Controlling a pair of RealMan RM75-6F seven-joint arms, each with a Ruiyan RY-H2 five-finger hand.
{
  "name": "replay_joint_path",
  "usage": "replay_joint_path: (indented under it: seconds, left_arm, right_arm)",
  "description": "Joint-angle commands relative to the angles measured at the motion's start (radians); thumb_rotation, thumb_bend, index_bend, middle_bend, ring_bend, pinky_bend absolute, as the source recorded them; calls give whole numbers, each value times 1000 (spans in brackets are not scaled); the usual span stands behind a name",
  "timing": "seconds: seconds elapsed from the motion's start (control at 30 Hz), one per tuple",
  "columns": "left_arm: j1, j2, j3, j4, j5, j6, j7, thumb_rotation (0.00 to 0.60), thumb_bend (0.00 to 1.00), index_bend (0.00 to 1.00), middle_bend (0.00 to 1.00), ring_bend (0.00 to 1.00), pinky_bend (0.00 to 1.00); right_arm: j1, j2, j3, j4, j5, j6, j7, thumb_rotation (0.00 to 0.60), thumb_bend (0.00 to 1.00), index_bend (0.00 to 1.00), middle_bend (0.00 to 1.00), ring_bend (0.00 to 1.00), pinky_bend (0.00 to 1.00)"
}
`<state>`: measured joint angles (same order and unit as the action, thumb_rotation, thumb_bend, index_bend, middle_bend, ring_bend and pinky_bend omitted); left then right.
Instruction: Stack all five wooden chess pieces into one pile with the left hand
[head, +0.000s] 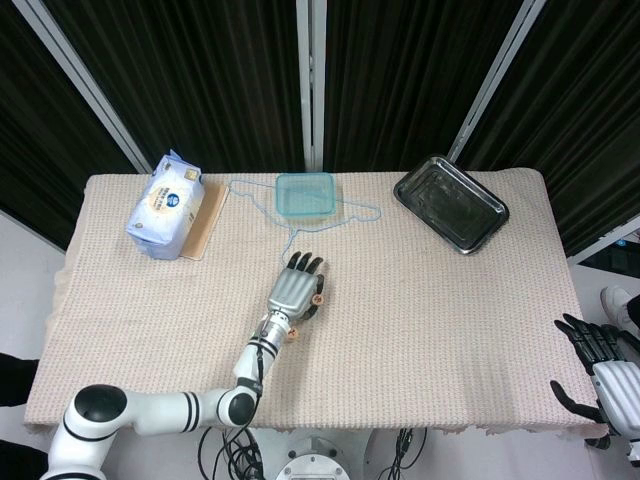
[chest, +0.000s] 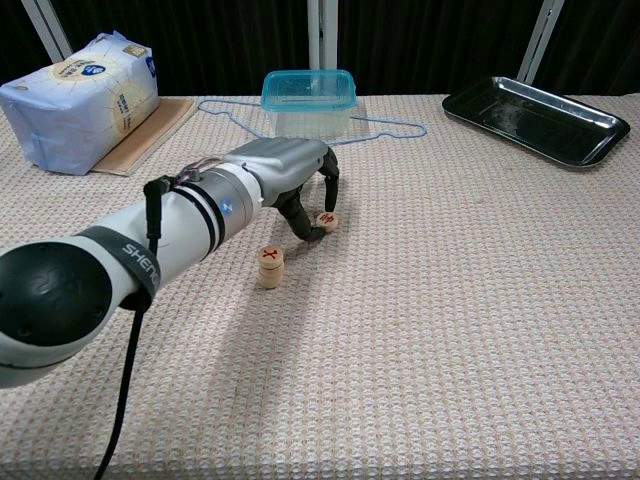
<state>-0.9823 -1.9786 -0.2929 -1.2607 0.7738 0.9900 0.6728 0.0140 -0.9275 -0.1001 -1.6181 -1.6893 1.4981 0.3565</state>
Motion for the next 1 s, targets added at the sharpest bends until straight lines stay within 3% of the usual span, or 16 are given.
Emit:
replay_joint_path:
  seconds: [0.03,0.17,0.33,0.63,0.8,1.0]
  left_arm:
    - [8,20,-1,-30,-1,14,5,600,289,514,93,0,0]
    - [22,68,0,-111,-6,45,30,600,290,514,93,0,0]
    - [55,167,21,-289,-20,107,87,600,289,514,93,0,0]
    - [124,335,94,-573,-27,174,109,600,289,514,93,0,0]
    - [157,363,153,-620,32,192,81,600,288,516,93,0,0]
    - [170,361,188,-625,74,191,64,600,288,516,94,0,0]
  right_arm:
    - [1,-1,0,-1,0,-2,-3,600,305,0,0,0,0]
    - [2,-2,-2,-5,-3,-4,-11,600,305,0,0,0,0]
    - [0,-3,-3,-9,-4,-2,-20,600,305,0,0,0,0]
    - [-1,-7,-7,-20,-11,-5,-47,600,305,0,0,0,0]
    - [1,-10,-7,-27,-8,-12,-64,600,305,0,0,0,0]
    - [3,-13,-8,-36,-7,-20,-82,600,305,0,0,0,0]
